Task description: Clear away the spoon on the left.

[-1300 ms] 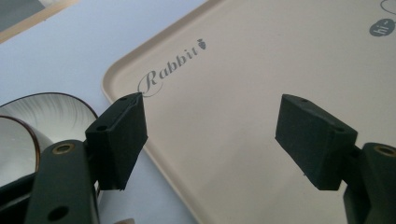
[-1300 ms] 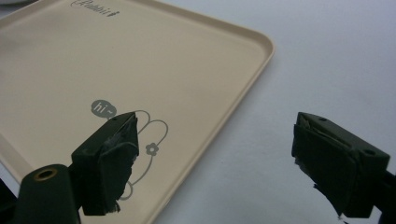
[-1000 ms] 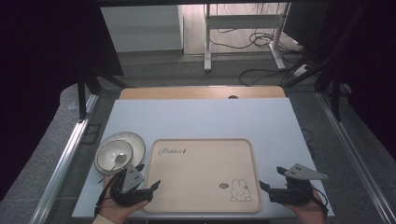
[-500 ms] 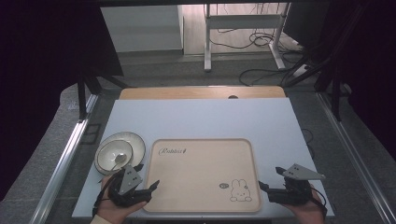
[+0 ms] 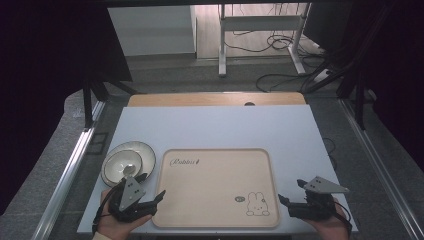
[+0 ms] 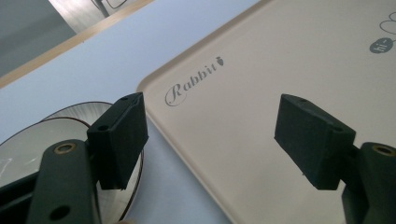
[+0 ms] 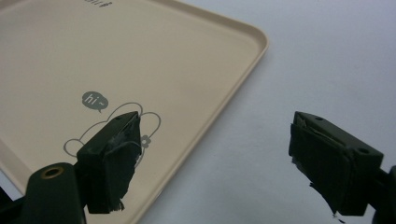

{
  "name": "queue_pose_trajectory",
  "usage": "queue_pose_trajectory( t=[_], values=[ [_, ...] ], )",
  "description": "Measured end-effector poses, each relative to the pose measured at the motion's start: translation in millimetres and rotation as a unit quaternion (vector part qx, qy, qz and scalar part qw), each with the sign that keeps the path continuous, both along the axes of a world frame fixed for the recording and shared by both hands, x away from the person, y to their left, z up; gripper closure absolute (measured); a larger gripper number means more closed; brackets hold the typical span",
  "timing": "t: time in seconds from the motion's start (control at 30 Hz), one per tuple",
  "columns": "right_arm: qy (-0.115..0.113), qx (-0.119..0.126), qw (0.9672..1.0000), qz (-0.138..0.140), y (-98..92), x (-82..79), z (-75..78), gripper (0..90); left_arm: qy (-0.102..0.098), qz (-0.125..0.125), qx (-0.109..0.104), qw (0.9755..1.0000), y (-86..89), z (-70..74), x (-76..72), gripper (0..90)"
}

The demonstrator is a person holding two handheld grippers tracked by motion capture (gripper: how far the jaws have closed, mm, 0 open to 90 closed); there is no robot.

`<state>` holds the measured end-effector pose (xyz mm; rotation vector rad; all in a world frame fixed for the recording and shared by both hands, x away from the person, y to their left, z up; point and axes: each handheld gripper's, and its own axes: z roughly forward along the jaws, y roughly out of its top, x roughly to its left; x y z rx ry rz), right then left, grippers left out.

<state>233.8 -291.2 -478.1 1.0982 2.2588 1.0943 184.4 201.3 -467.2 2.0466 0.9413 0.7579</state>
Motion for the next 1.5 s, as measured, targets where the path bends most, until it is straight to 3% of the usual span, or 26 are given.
queue_pose_trajectory(
  t=[0.53, 0.8, 1.3, 1.5],
  values=[
    [0.004, 0.003, 1.0000, 0.000, -0.3, 0.4, -0.7, 17.1, -0.017, 0.026, 0.019, 0.9993, 11.4, 3.3, -8.3, 26.6],
    [0.005, 0.003, 1.0000, 0.000, -0.1, 0.5, -0.6, 17.1, -0.025, 0.047, 0.004, 0.9986, 22.2, 5.1, -14.6, 27.1],
    [0.003, 0.002, 1.0000, -0.001, 0.4, 0.6, -0.5, 17.1, -0.036, 0.088, -0.005, 0.9954, 45.3, 4.9, -24.6, 28.4],
    [0.005, 0.002, 1.0000, -0.002, 0.5, 0.8, -0.8, 17.1, -0.030, 0.100, -0.003, 0.9945, 54.1, 3.3, -25.4, 28.3]
  ],
)
